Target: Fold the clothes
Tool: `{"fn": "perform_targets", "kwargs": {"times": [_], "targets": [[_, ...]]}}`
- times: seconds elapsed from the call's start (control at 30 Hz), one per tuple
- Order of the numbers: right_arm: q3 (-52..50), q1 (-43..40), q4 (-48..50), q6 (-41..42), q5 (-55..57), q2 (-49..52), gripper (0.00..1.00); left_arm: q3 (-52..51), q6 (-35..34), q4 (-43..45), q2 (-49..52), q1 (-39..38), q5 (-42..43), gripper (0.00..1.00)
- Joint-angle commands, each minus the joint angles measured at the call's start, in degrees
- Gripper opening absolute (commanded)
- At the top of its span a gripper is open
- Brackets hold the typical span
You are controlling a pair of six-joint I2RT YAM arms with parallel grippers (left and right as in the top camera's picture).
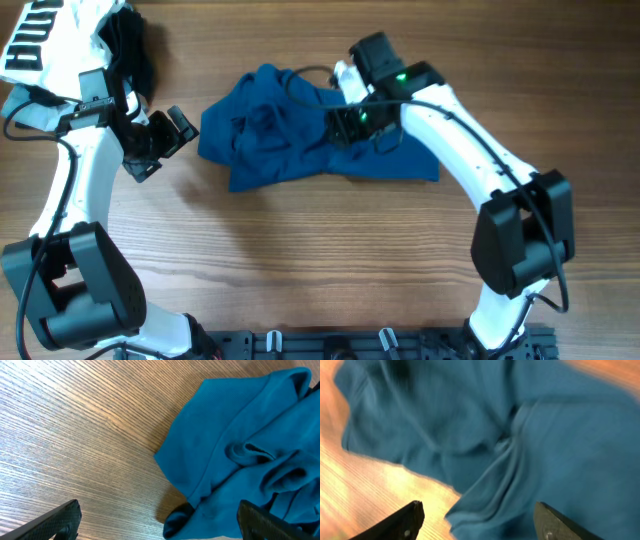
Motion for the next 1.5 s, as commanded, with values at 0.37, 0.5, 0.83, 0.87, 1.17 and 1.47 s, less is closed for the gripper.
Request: {"fn": "perform_targets", "kwargs": {"times": [0.37, 0.5, 0.83, 0.87, 1.17, 1.47], "targets": [[1.62, -9.20, -0.57, -1.51, -1.57, -1.68, 0.90, 0.79, 23.82, 16.33, 15.26, -5.64, 7.80, 1.00], [1.62, -9.20, -0.59, -1.46, -1.38, -1.68, 0.90, 0.79, 23.80, 17.59, 17.55, -6.21, 9.20, 0.91], [1.62, -9.20, -0.81, -1.49, -1.38, -1.68, 0.90, 0.76, 21.62, 22.08, 20.33, -12.81, 11.02, 0.76], [1.62, -9.20, -0.83, -1.46, -1.40, -1.68, 0.90, 0.74, 21.62, 22.08, 20.33, -13.05, 11.06, 0.73], [1.57, -9.20, -0.81, -0.87, -1.38, -1.66, 0.90, 0.74, 21.38, 23.78, 20.35, -14.45, 13.11, 0.09], [-1.60, -9.20, 1.09, 4.04, -0.76, 0.59, 0.04, 7.15, 18.75, 3.06, 11.04, -6.21, 8.15, 0.04]]}}
